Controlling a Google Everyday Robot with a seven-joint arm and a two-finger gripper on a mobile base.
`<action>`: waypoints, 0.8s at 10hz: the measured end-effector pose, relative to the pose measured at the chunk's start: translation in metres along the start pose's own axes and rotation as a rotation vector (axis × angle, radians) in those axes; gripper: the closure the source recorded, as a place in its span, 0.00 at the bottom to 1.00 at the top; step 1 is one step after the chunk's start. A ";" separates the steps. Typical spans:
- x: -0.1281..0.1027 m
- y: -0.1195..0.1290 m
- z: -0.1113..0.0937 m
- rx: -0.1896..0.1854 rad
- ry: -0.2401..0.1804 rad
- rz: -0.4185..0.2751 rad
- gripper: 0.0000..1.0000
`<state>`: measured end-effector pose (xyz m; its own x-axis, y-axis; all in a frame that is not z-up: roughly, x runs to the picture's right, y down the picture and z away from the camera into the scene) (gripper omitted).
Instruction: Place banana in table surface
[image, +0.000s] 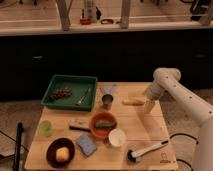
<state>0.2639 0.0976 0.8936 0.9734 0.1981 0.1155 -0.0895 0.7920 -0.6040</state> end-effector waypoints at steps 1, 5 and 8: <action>-0.005 -0.005 0.004 0.005 -0.001 -0.012 0.20; -0.027 -0.019 0.023 0.002 -0.001 -0.068 0.20; -0.037 -0.028 0.041 -0.024 -0.003 -0.106 0.35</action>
<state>0.2213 0.0918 0.9388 0.9765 0.1160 0.1819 0.0188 0.7943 -0.6072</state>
